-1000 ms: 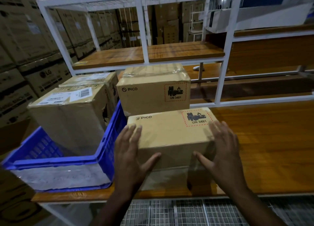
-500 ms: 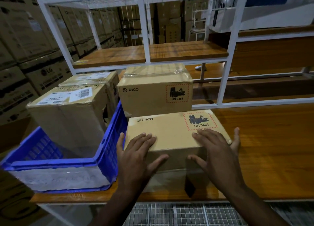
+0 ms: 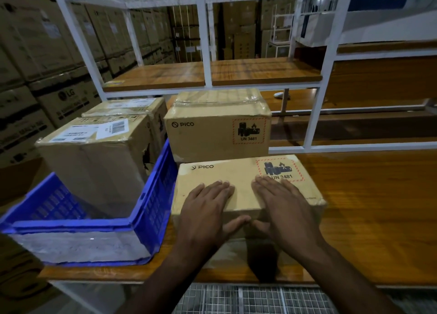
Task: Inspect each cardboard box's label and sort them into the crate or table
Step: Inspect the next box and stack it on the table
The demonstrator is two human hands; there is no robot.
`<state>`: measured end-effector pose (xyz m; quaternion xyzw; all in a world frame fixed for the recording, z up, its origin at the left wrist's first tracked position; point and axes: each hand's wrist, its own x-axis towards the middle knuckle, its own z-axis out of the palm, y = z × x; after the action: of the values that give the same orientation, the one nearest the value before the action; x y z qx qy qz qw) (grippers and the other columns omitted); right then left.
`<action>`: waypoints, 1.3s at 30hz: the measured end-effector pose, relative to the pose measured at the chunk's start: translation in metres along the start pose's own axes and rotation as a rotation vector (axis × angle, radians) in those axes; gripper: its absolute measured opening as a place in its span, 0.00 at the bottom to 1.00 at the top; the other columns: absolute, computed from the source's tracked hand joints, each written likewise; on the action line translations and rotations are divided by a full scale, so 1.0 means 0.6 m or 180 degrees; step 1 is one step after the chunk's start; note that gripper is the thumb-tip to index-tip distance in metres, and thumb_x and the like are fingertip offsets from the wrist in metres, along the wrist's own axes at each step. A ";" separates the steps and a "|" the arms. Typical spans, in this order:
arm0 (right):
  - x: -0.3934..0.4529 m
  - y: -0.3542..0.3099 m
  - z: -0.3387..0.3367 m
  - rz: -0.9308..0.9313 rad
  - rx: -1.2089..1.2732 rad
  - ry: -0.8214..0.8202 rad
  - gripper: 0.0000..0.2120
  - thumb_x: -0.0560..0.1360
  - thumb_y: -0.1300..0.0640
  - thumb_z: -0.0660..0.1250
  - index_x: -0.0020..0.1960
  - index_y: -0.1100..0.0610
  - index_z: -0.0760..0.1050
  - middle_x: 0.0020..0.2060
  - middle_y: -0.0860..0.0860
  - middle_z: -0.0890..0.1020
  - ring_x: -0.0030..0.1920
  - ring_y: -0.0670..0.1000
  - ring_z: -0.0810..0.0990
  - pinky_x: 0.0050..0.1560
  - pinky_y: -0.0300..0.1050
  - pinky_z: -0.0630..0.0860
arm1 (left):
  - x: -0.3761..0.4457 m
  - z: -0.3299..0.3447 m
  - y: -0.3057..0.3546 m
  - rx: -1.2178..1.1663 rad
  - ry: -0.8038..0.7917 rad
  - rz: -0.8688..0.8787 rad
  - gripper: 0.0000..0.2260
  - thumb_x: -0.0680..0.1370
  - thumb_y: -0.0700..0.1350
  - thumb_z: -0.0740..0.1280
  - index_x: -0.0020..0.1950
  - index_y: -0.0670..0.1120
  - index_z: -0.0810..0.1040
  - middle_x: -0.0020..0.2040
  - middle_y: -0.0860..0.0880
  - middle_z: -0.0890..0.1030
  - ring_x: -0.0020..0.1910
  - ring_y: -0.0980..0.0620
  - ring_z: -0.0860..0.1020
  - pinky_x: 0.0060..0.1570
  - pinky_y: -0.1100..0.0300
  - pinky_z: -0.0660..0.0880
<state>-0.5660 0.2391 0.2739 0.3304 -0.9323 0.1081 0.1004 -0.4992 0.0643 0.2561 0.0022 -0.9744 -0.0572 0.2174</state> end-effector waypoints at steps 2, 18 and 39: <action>0.004 0.000 -0.003 0.0036 0.0046 0.0002 0.42 0.72 0.35 0.68 0.79 0.48 0.54 0.78 0.44 0.57 0.77 0.44 0.52 0.78 0.48 0.44 | 0.005 -0.005 0.000 -0.0029 -0.0021 0.0010 0.37 0.74 0.75 0.55 0.74 0.54 0.70 0.74 0.55 0.72 0.73 0.58 0.67 0.72 0.60 0.56; 0.008 0.003 -0.007 -0.0013 0.0038 -0.0140 0.44 0.73 0.36 0.66 0.80 0.50 0.49 0.79 0.46 0.52 0.78 0.44 0.48 0.75 0.46 0.37 | 0.020 -0.021 0.000 -0.0221 -0.0208 -0.0114 0.38 0.76 0.72 0.39 0.76 0.56 0.68 0.76 0.58 0.68 0.74 0.60 0.64 0.70 0.59 0.59; -0.067 0.060 0.046 0.1810 0.2590 0.1391 0.39 0.73 0.42 0.70 0.77 0.50 0.55 0.64 0.49 0.76 0.58 0.45 0.73 0.46 0.41 0.77 | -0.048 -0.026 -0.063 -0.1910 0.0049 -0.1936 0.34 0.78 0.63 0.64 0.81 0.57 0.57 0.76 0.50 0.68 0.69 0.48 0.70 0.57 0.52 0.72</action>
<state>-0.5616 0.2832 0.2323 0.0471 -0.8252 0.5494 0.1226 -0.4672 0.0256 0.2534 0.2265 -0.8679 -0.3996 0.1889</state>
